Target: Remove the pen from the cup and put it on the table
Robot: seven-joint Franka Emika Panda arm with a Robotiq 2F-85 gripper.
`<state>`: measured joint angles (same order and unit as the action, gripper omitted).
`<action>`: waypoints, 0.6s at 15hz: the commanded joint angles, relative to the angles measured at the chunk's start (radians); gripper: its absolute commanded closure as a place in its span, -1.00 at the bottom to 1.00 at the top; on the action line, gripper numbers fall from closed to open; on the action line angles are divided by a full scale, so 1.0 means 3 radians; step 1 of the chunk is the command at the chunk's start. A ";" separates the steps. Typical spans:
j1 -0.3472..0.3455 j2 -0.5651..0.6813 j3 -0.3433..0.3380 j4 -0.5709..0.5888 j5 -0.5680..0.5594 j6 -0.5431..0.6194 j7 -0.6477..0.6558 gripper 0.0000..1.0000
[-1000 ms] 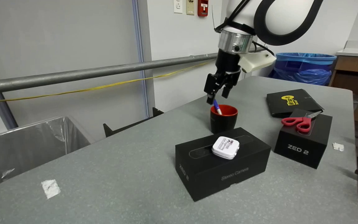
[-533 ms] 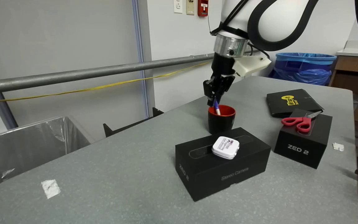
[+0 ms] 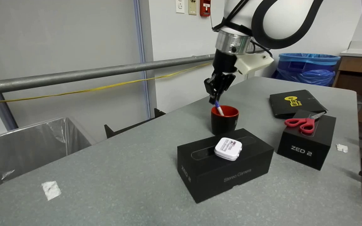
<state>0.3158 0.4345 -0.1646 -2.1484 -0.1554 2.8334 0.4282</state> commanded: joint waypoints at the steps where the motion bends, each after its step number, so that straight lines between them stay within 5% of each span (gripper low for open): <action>1: -0.0065 -0.0522 0.0048 -0.0341 -0.0008 0.0035 -0.0088 0.93; 5: -0.0316 -0.1083 0.0147 -0.0498 0.0088 -0.0199 -0.0301 0.93; 9: -0.0644 -0.1136 0.0114 -0.0271 -0.0008 -0.0634 -0.0351 0.93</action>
<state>0.2049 0.1090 -0.1513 -2.2556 -0.1511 2.7307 0.3616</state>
